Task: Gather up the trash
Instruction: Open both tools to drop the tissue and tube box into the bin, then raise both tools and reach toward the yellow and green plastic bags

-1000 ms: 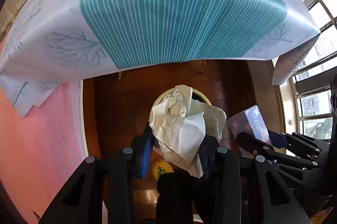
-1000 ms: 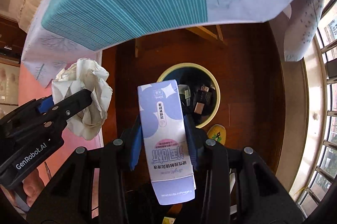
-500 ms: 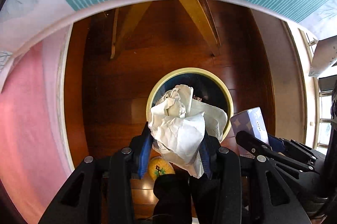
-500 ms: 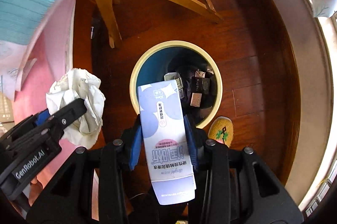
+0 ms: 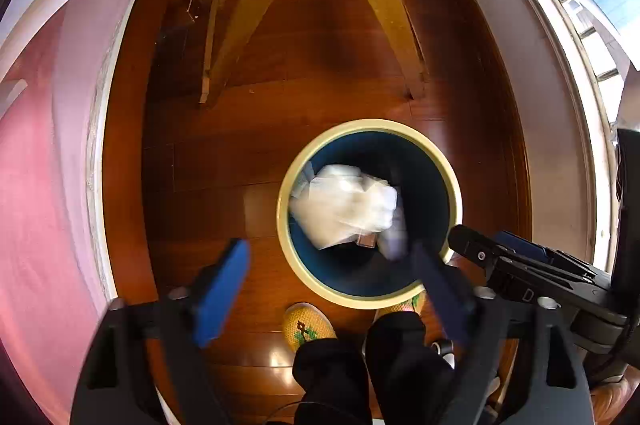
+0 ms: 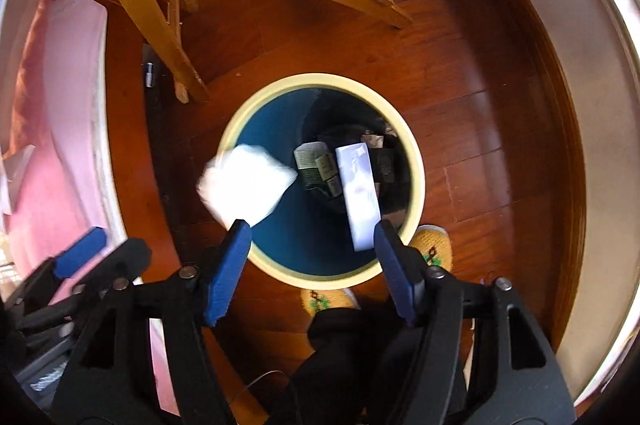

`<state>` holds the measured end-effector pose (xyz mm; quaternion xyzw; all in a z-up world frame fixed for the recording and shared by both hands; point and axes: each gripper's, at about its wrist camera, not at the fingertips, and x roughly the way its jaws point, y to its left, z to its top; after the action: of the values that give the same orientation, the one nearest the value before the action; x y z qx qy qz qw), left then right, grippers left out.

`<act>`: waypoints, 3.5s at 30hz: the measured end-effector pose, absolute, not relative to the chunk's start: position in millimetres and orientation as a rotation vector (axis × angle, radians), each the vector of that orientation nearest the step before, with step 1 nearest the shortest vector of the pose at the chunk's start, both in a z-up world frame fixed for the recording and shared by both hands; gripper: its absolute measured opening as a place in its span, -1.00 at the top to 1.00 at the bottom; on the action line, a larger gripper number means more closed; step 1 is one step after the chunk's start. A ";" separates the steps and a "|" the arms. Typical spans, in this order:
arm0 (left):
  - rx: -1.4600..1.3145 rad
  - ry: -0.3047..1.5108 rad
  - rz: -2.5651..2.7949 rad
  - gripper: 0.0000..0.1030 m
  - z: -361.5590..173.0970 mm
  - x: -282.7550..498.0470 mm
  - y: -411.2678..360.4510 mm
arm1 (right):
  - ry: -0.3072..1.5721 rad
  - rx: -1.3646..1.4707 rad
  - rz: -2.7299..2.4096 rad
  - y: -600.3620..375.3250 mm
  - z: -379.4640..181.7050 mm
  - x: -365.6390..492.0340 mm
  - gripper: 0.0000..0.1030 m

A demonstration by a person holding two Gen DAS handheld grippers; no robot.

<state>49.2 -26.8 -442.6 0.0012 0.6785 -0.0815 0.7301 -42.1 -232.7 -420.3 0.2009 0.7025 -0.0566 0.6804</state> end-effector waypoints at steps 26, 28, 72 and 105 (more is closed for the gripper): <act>-0.015 1.436 -0.183 -0.75 -278.1 35.7 -3.0 | 1.512 0.432 -0.150 -210.0 -276.2 -48.5 -0.25; -0.011 1.412 -0.188 -0.75 -249.9 33.6 -1.6 | 1.494 0.428 -0.145 -206.3 -251.6 -50.7 -0.25; 0.013 0.886 -0.382 -0.43 95.0 89.9 -10.4 | 0.854 0.106 -0.126 -178.2 111.4 8.6 -0.25; -0.264 1.287 -0.019 -0.43 -111.6 474.4 -183.4 | 1.154 0.103 0.175 -380.5 -30.7 390.9 0.04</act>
<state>474.4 -183.4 -111.6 -0.1226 0.5980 -0.0090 0.7920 390.9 -380.5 -30.7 0.0485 0.5443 0.0828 0.8334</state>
